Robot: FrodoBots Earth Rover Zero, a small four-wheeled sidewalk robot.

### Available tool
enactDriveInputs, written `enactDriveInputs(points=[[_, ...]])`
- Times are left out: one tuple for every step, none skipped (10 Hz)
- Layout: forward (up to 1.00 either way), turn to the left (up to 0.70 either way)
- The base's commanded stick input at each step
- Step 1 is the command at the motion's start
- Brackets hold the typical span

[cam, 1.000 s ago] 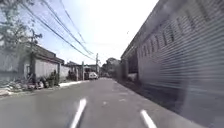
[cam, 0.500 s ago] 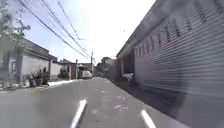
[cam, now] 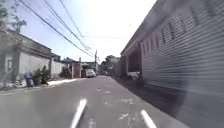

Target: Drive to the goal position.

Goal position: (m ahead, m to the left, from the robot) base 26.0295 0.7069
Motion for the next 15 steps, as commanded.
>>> enactDriveInputs(points=[[0.94,-0.07],[0.94,-0.18],[0.94,-0.09],[0.94,0.00],[0.94,0.00],[0.94,-0.20],[0.94,-0.37],[0.94,-0.37],[0.94,-0.37],[0.94,-0.32],[0.94,-0.13],[0.94,0.00],[0.94,0.00],[0.94,0.00],[0.94,0.00]])
